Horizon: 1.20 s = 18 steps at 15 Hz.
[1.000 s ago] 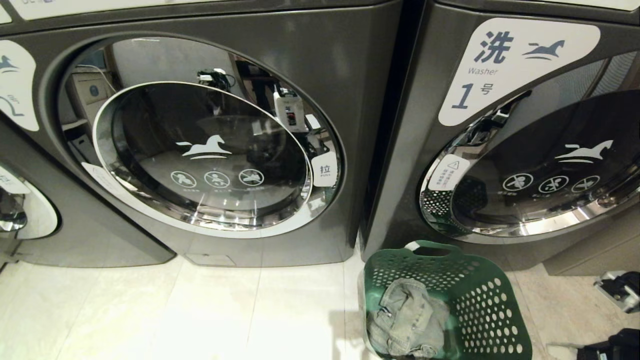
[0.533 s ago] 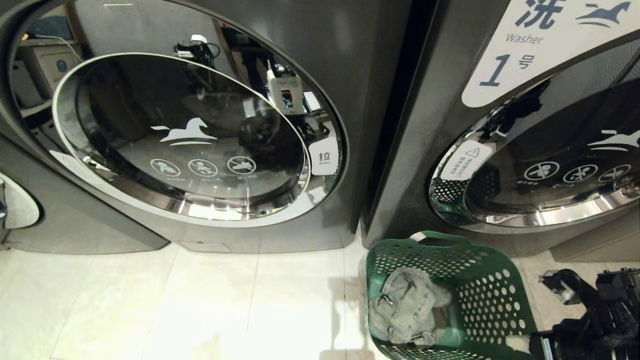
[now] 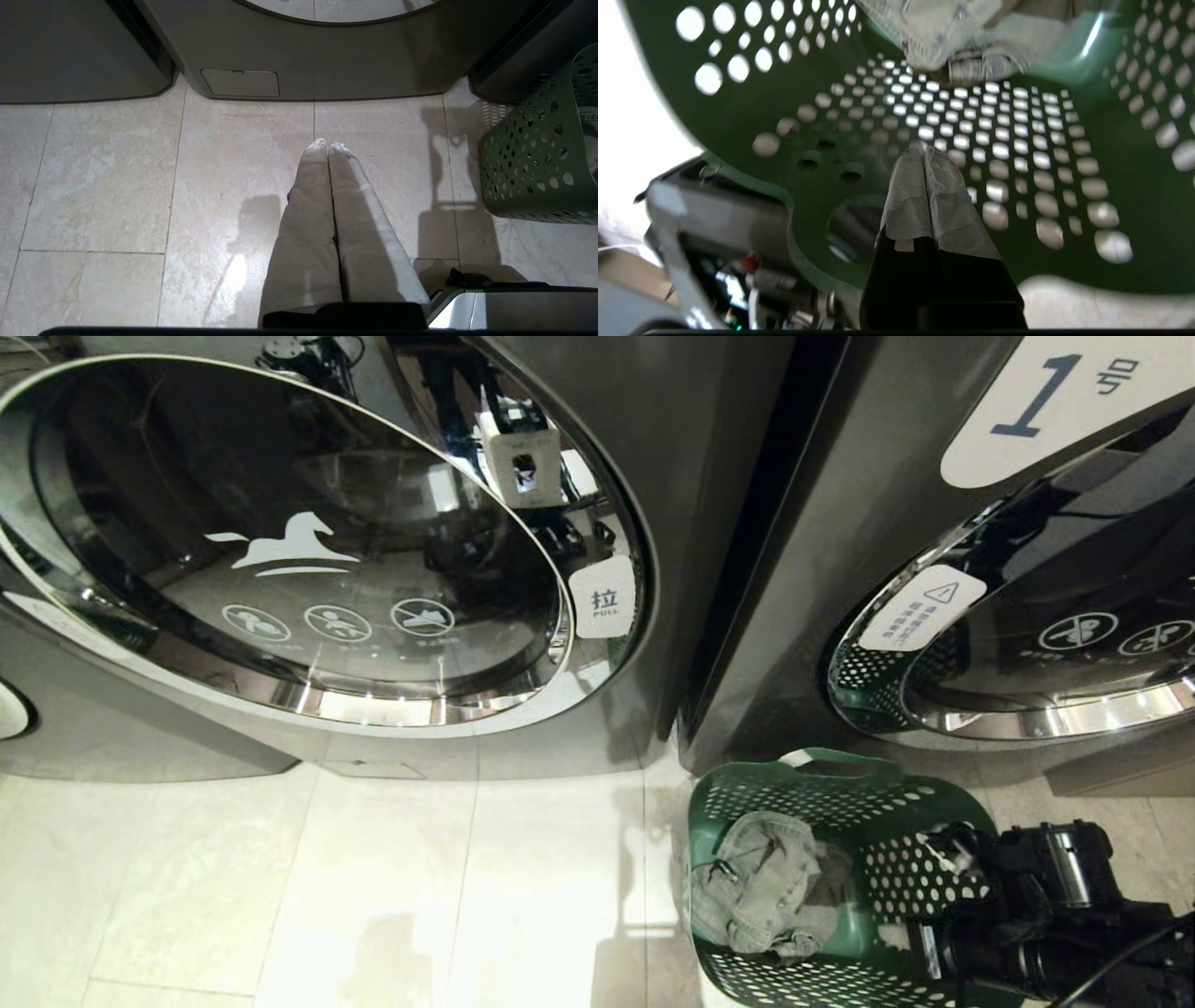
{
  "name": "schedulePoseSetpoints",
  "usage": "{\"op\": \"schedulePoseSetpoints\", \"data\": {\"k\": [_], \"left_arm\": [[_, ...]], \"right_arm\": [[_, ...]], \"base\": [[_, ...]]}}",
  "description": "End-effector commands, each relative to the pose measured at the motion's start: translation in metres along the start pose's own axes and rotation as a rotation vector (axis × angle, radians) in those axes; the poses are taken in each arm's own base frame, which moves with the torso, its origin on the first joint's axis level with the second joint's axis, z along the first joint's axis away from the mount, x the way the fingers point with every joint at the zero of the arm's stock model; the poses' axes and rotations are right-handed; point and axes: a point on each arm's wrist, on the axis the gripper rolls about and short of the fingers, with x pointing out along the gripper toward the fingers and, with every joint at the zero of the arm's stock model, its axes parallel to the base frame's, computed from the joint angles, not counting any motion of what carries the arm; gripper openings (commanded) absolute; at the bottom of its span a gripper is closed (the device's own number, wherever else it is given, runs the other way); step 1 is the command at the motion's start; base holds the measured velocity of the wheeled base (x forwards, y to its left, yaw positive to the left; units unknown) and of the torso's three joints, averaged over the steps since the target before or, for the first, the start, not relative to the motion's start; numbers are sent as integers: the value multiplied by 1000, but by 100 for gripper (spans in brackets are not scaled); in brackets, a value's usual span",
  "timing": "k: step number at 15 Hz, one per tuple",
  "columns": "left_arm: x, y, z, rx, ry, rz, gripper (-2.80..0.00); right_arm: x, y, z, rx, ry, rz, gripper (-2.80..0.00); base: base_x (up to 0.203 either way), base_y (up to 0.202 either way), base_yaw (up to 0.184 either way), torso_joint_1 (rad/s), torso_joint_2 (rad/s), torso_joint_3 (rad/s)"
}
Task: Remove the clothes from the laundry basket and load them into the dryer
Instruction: Open the dryer
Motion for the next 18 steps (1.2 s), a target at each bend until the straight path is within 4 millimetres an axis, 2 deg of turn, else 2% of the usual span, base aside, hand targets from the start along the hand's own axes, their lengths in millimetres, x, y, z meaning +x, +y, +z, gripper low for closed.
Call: {"op": "schedulePoseSetpoints", "data": {"k": [1,5,9,10,14,18], "left_arm": [[0,0,0,0,0,0,-280],[0,0,0,1,1,0,-280],[0,0,0,2,1,0,-280],[0,0,0,2,1,0,-280],[0,0,0,2,-2,0,-280],[0,0,0,-5,0,0,-280]], "right_arm": [[20,0,-4,-5,3,16,-280],[40,6,-4,-23,-36,-27,-280],[47,13,0,-43,-85,-67,-280],[48,15,1,-46,-89,-70,0],[61,20,16,-60,-183,-141,0],[70,21,25,-58,-218,-147,0]], "base": [[0,0,0,4,-1,-199],[0,0,0,4,6,-196],[0,0,0,3,3,-193],[0,0,0,7,-2,-192],[0,0,0,1,2,-167],[0,0,0,1,2,-22]]}}
